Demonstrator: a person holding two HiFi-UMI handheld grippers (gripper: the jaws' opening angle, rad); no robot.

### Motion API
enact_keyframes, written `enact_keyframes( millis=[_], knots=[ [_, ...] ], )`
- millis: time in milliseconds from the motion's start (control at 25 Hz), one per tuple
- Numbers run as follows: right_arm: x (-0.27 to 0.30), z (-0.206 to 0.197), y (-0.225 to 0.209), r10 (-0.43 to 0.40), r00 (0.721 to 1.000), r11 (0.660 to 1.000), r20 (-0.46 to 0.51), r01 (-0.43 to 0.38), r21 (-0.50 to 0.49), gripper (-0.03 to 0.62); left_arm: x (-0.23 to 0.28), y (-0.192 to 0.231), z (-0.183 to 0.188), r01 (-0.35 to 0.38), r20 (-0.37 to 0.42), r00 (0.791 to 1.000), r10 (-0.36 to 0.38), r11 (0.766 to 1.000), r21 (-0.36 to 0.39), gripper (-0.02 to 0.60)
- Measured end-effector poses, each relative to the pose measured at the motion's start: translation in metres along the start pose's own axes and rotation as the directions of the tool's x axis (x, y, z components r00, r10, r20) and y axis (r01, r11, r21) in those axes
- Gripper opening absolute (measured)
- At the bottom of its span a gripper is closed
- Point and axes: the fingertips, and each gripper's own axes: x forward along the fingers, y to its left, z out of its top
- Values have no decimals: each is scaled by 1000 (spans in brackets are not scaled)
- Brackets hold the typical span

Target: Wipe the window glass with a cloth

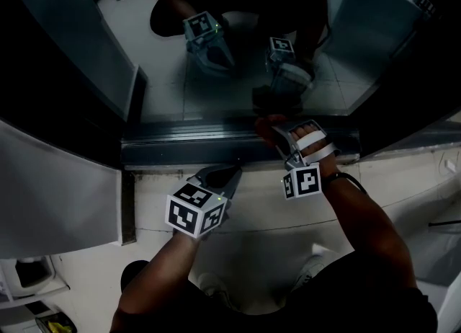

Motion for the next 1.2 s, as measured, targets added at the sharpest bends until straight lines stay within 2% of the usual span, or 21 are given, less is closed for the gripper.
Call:
enact_keyframes(
  millis=[280,800,1200],
  knots=[
    [19,-3,42,90,996,996,-6,-90,29,77,-6,4,-2,-21,3,1000,20,1000,4,17],
    [38,-3,77,181,983,983,-12,-181,-8,77,-13,1,-4,-37,-14,999,37,999,9,17],
    [51,-2,101,275,961,961,-20,-274,17,77,-13,1,-4,-27,-9,1000,27,1000,13,17]
  ],
)
